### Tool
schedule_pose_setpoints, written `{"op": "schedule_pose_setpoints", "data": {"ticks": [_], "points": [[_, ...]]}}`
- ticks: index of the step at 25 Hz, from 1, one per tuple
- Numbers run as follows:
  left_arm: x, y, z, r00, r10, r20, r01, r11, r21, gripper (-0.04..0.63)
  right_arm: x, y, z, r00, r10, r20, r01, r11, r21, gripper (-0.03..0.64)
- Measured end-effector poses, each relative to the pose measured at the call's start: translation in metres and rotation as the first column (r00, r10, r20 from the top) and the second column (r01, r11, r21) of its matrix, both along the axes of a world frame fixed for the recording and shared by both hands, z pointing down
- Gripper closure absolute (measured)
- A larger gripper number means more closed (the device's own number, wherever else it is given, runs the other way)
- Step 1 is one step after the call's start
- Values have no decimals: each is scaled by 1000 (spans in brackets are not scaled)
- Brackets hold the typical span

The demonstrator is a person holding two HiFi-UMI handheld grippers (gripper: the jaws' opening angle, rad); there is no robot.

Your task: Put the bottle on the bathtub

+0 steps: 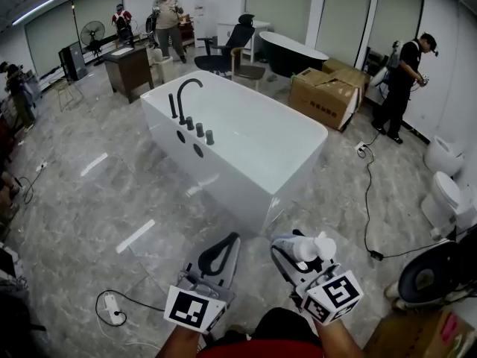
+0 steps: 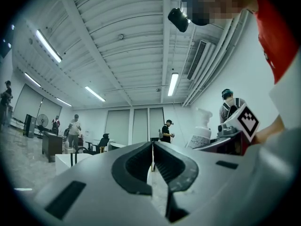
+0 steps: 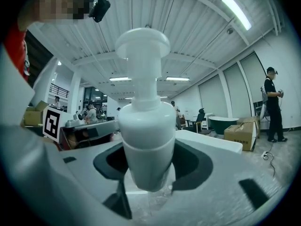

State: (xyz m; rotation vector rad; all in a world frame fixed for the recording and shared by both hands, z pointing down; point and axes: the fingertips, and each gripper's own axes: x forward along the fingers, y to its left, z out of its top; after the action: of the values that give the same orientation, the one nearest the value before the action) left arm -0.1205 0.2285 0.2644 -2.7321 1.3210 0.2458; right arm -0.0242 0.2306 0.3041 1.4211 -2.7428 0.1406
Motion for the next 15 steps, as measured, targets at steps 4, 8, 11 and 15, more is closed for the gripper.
{"op": "schedule_pose_setpoints", "data": {"ticks": [4,8,11,15], "points": [[-8,-22,14,1000,14,27,-13,999,-52,581,-6,-27,7,1000,16,-7,-16,1000,-13,371],[-12,-63,14,999,-12,34,13,999,-30,581,-9,-66,12,1000,14,-28,-14,1000,1,371],[-8,-97,22,999,-8,44,10,999,-43,581,-7,-102,19,999,8,-41,-8,1000,5,371],[3,-154,38,998,-22,60,26,997,-71,581,4,-160,39,999,-6,-52,5,1000,-15,371]]}}
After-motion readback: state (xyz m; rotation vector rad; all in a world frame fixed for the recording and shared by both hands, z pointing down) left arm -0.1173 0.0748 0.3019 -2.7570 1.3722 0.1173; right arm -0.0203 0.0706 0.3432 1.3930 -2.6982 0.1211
